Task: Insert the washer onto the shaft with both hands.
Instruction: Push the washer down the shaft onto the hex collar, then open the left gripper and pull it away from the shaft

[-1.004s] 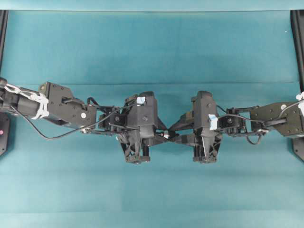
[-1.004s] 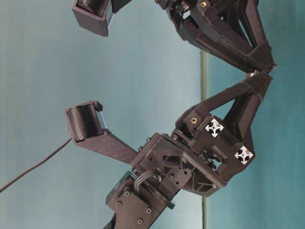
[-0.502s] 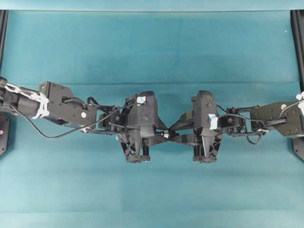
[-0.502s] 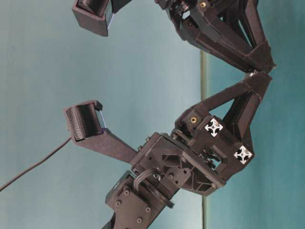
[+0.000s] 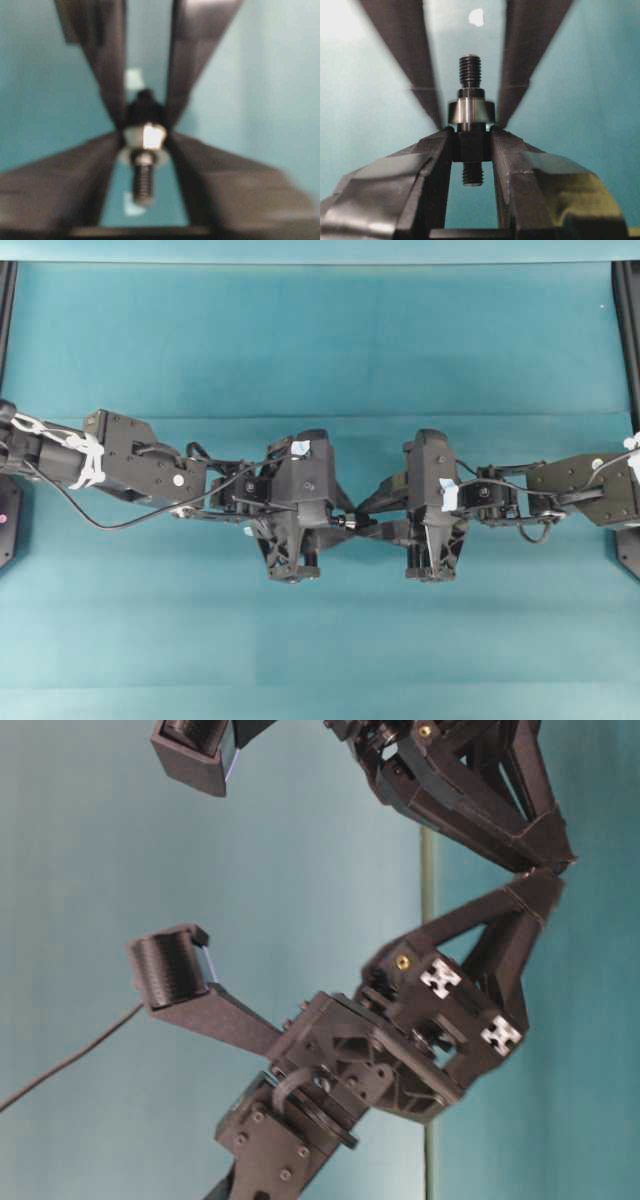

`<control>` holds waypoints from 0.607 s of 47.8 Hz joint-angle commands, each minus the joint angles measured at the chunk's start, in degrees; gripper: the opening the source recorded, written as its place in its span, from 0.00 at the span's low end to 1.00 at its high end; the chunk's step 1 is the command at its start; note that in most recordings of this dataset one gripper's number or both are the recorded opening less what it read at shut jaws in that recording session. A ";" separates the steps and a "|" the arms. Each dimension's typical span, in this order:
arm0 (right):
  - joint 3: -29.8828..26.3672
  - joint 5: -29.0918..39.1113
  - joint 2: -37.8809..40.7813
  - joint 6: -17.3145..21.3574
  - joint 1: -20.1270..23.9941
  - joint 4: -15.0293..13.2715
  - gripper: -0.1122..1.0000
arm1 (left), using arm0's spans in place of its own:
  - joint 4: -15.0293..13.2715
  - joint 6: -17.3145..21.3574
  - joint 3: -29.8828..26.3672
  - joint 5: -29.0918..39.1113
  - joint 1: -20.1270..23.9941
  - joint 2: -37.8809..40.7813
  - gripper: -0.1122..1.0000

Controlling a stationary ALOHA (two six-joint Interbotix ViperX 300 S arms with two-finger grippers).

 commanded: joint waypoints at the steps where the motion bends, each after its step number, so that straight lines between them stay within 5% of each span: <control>1: -0.70 -0.70 -1.05 -0.18 -0.09 0.26 0.09 | 0.09 0.18 -1.05 -0.35 0.00 -0.97 0.77; 29: 0.62 -0.62 -1.49 -0.18 -0.09 0.26 0.09 | 0.09 0.26 1.32 3.08 1.32 -5.80 0.79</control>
